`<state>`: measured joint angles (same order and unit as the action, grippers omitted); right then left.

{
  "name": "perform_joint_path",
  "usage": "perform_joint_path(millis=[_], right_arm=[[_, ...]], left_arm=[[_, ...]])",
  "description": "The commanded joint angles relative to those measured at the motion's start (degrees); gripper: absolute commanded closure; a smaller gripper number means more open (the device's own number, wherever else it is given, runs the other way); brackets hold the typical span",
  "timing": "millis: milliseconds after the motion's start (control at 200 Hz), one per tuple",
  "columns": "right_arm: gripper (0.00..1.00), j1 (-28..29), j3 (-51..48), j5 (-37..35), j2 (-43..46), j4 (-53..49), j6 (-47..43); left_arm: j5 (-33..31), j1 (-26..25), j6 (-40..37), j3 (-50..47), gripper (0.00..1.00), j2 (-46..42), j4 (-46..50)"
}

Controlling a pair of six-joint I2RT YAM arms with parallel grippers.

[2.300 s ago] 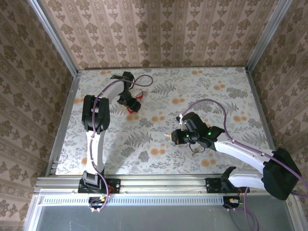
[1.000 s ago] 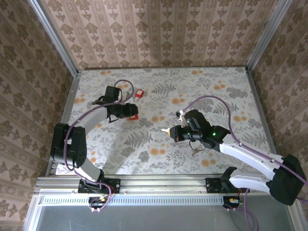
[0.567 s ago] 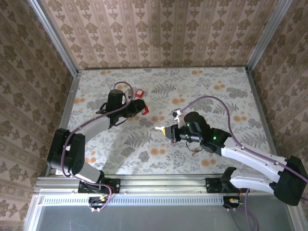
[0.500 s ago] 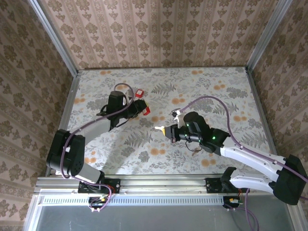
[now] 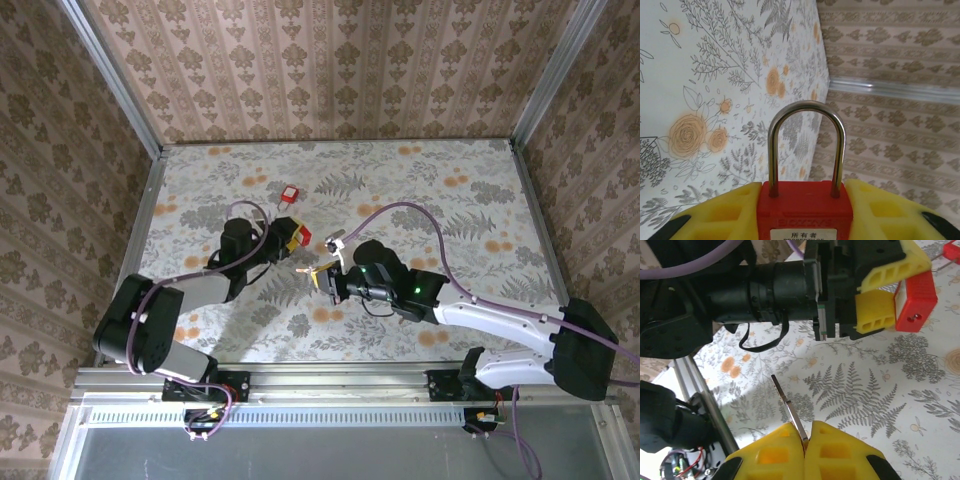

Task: Unlock with the key

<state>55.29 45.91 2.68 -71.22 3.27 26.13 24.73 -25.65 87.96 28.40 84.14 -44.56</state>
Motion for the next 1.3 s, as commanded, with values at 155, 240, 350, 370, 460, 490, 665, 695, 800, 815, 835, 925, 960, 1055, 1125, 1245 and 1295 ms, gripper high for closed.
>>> perform_joint_path(millis=[155,240,350,370,460,490,665,695,800,815,835,925,960,1055,1125,1245,1295], right_arm=[[1.00,0.5,-3.2,-9.8,-0.1,9.6,-2.2],[1.00,0.5,-4.2,-13.5,-0.2,10.8,-3.7],[1.00,0.3,-4.7,-17.3,-1.2,12.6,-5.1],[1.00,0.3,-4.6,-18.2,-1.5,12.8,-5.2],[1.00,-0.5,-5.5,-19.5,-2.4,15.9,-5.0],[1.00,-0.8,-5.5,-19.6,-2.9,16.5,-5.2],[1.00,-2.6,-4.3,-18.9,-6.5,18.1,-4.7],[1.00,-2.8,-4.3,-18.9,-7.2,18.9,-4.5],[1.00,-3.4,-3.2,-18.1,-10.4,20.1,-4.2],[1.00,-3.4,-3.1,-17.9,-10.7,20.2,-4.1],[1.00,-3.4,-2.9,-17.7,-11.0,20.5,-4.1],[1.00,-3.5,-2.2,-16.5,-12.2,21.1,-4.0],[1.00,-3.5,-2.1,-16.5,-12.5,21.1,-3.9],[1.00,-3.5,-2.4,-16.6,-12.9,21.8,-3.8],[1.00,-3.5,-2.6,-16.8,-13.1,22.3,-3.7],[1.00,-3.6,-2.8,-17.4,-13.0,22.7,-3.7],[1.00,-3.8,-2.4,-17.0,-13.4,22.4,-3.7]], left_arm=[[-3.0,-1.7,10.9,-2.1,1.00,1.9,-17.5],[-3.8,-2.4,12.1,-2.7,1.00,1.5,-18.3],[-5.8,-3.4,13.7,-4.0,1.00,0.8,-19.4],[-6.0,-3.6,14.0,-4.2,1.00,0.9,-19.8],[-6.5,-3.8,14.3,-4.8,1.00,0.3,-20.0],[-6.8,-3.9,14.3,-5.2,1.00,0.1,-19.6],[-8.8,-4.1,14.1,-7.5,1.00,-1.8,-19.4],[-9.0,-4.1,13.9,-7.6,1.00,-2.3,-18.9],[-9.3,-4.4,13.5,-7.9,1.00,-3.0,-18.6],[-9.3,-4.4,13.5,-7.9,1.00,-3.1,-18.6],[-9.4,-4.5,13.5,-8.0,1.00,-3.2,-18.6],[-9.7,-4.6,13.5,-8.5,1.00,-3.4,-18.7],[-9.7,-4.7,13.5,-8.7,1.00,-3.3,-18.8],[-9.9,-4.8,13.4,-9.1,1.00,-3.3,-19.3],[-10.1,-4.8,13.4,-9.6,1.00,-3.6,-19.1],[-10.5,-4.9,13.1,-10.4,1.00,-4.2,-18.2],[-10.4,-4.9,13.1,-10.6,1.00,-4.3,-18.3]])
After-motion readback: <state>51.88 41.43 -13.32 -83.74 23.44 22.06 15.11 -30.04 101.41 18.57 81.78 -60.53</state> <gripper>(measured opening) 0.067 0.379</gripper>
